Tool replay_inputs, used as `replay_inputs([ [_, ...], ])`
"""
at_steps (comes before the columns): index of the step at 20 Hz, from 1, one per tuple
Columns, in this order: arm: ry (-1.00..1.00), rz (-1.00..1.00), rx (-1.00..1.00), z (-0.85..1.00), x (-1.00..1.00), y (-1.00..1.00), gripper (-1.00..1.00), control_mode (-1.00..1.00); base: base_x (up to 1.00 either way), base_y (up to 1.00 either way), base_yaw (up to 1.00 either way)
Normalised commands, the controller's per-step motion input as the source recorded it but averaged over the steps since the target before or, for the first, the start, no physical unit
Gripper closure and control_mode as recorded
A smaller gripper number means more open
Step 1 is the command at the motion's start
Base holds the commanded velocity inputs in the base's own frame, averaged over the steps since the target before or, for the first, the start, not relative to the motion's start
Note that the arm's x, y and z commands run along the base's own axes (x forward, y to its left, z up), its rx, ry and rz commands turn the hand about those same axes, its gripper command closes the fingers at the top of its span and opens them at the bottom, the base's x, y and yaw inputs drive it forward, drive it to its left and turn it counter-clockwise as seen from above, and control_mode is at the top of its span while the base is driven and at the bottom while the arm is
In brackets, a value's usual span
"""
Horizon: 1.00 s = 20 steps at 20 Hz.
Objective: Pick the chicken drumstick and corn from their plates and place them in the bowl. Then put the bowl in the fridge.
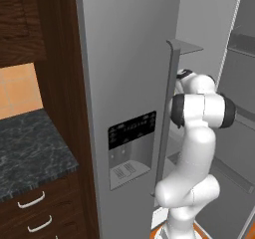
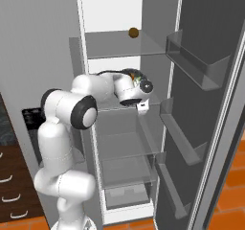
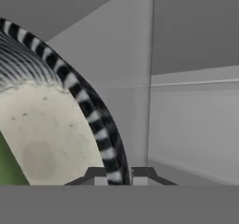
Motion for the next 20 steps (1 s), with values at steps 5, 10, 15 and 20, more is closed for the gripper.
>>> replay_inputs([
  [5, -0.01, 0.00, 0.00, -0.05, 0.18, 0.01, -1.00, -1.00, 0.00, 0.00, 0.00],
  [10, -0.22, 0.00, 0.00, 0.09, -0.08, 0.00, -1.00, -1.00, 0.00, 0.00, 0.00],
  [15, -0.31, 0.00, -0.02, 0.34, -0.62, 0.12, -1.00, -1.00, 0.00, 0.00, 0.00],
  [20, -0.08, 0.00, 0.00, 0.57, -1.00, 0.05, -1.00, -1.00, 0.00, 0.00, 0.00],
])
